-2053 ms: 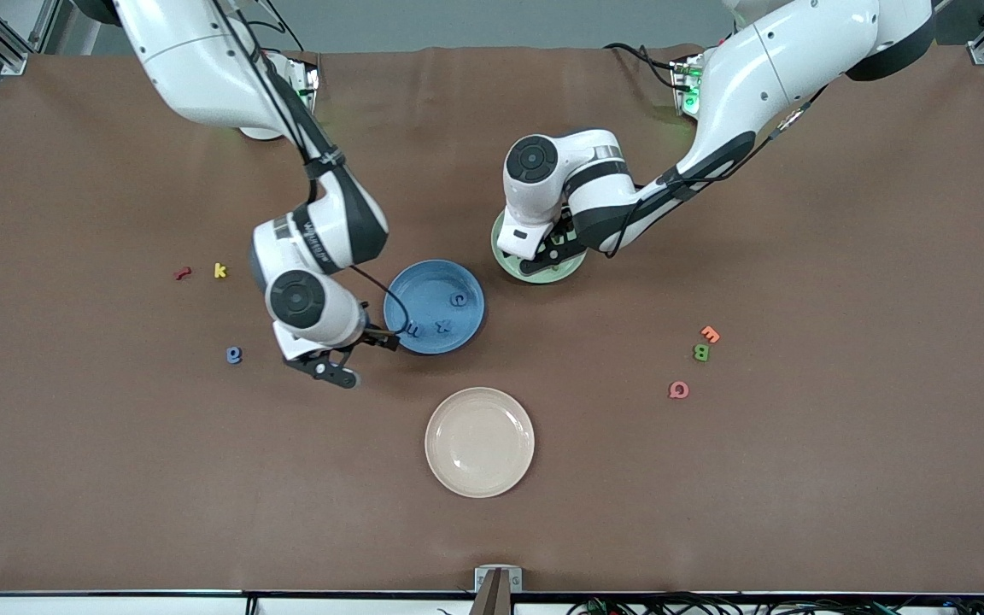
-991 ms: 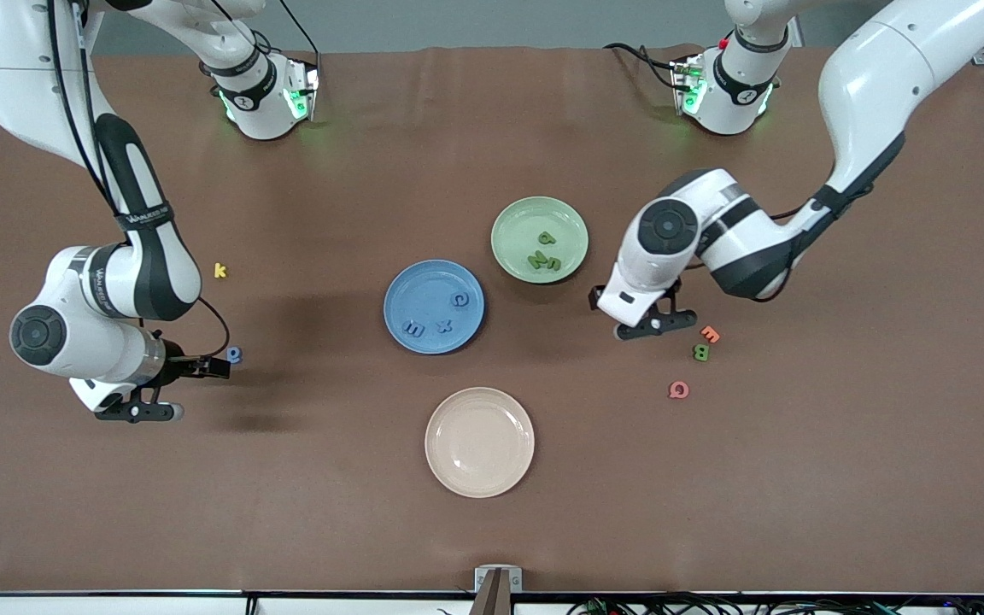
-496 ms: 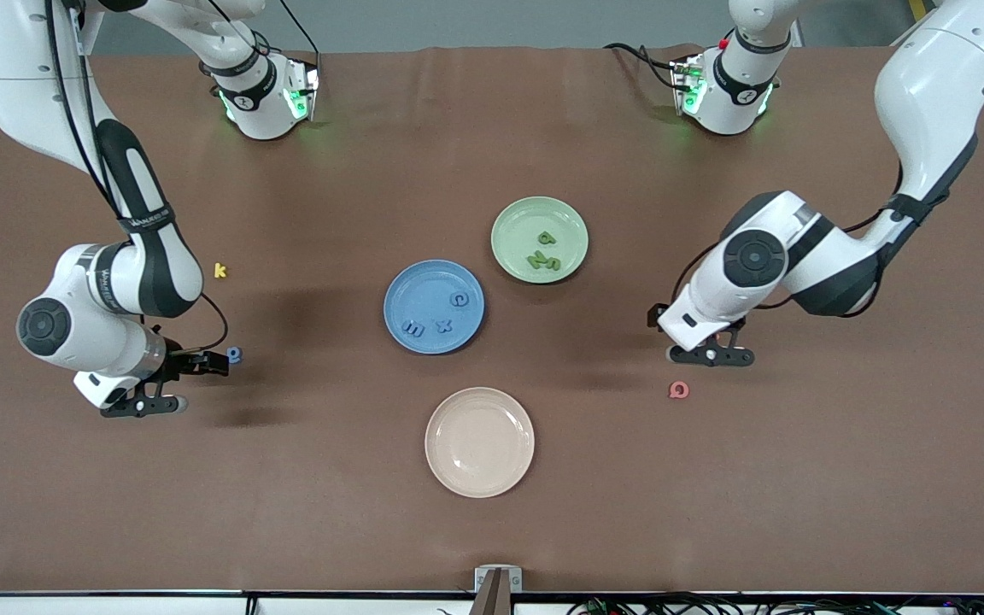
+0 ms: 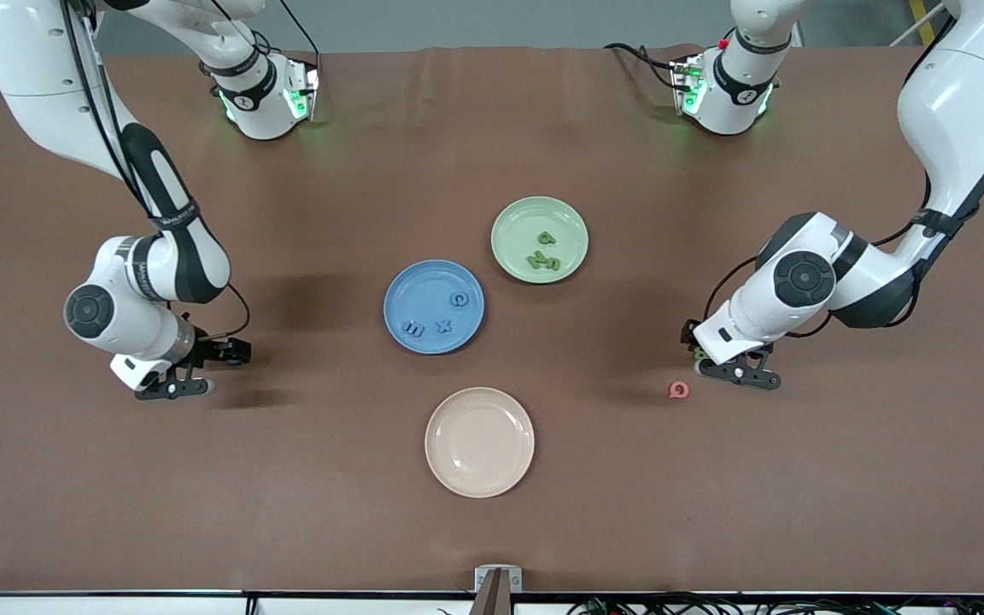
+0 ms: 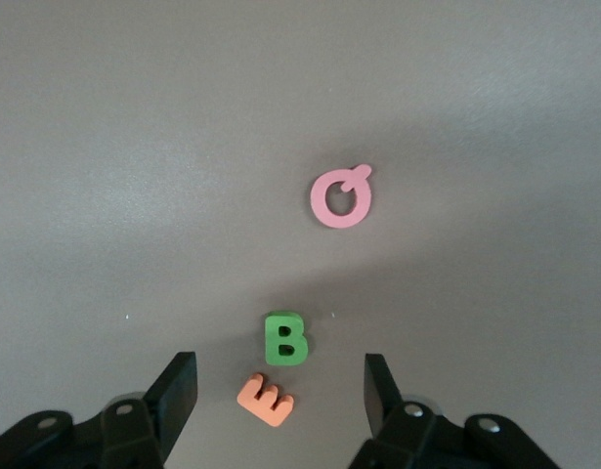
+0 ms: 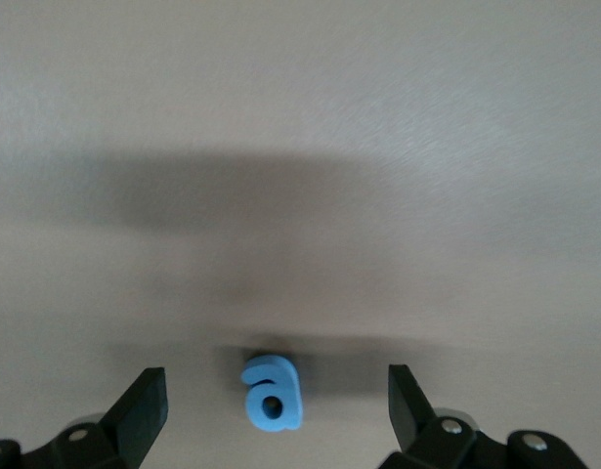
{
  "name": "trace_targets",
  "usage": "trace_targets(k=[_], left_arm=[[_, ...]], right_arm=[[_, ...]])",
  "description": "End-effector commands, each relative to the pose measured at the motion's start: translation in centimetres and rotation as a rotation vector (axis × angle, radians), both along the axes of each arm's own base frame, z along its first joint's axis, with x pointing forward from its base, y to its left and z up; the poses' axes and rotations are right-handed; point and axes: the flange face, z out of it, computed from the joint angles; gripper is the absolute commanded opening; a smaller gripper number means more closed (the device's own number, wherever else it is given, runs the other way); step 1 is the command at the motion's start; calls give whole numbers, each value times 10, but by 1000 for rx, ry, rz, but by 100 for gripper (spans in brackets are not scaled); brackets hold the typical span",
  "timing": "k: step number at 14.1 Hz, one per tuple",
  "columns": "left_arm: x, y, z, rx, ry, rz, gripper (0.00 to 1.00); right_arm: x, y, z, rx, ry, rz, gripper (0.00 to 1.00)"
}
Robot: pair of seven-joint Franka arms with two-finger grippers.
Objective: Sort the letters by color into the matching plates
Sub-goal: 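Grasp the blue a with the right gripper while the left gripper reaches the green B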
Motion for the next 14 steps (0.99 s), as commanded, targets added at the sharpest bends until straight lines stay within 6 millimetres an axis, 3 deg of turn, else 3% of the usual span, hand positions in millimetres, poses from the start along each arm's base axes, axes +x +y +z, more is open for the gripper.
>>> trace_targets(k=[1, 8, 14], left_arm=[[-2, 1, -11, 10, -6, -26, 69], [-8, 10, -40, -25, 3, -9, 62], [-12, -2, -53, 3, 15, -16, 55]], right_arm=[[-13, 8, 4, -6, -3, 4, 100], [-18, 7, -2, -6, 14, 2, 93], [-19, 7, -3, -6, 17, 2, 70]])
